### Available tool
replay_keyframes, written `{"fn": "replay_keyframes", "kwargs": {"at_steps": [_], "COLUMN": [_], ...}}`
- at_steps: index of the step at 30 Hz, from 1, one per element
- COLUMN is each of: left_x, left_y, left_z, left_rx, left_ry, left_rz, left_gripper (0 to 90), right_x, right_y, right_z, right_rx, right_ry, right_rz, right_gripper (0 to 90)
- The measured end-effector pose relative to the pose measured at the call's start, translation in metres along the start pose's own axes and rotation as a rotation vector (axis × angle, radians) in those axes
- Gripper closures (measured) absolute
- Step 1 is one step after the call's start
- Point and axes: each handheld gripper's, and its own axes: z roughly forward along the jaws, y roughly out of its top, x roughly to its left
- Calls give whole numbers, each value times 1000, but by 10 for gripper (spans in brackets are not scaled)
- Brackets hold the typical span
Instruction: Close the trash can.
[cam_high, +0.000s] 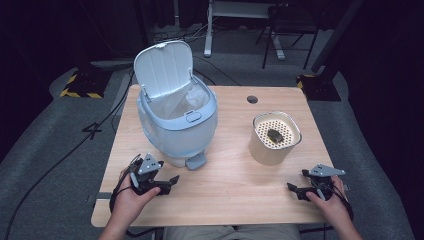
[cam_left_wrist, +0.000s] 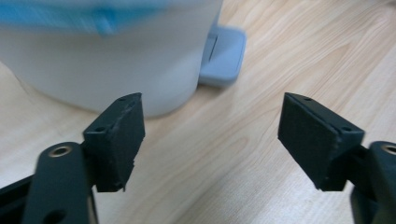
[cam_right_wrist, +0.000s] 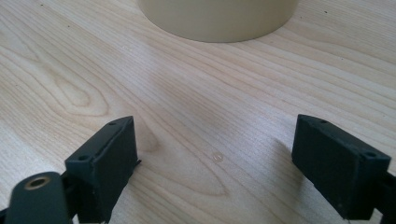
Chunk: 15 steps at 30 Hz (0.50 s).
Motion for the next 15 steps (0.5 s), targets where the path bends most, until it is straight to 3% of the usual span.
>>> {"fn": "replay_keyframes", "kwargs": {"at_steps": [2,8,12,15], "left_x": [2,8,16,22], "left_y": [7,27,43,56], "left_z": [-9,-34,-52,-64], "left_rx": [-12,-69,-103,-129], "left_ry": [8,-3,33,68], "left_rz": [18,1,-34,-32], "left_gripper": [248,248,266,271], "right_x": [0,0,0,0], "right_y": [0,0,1,1], "right_z": [0,0,1,1], "right_rx": [0,-1,1,1], "right_ry": [0,0,-3,-3], "right_rz": [0,1,0,1], "right_gripper": [145,145,144,144]}}
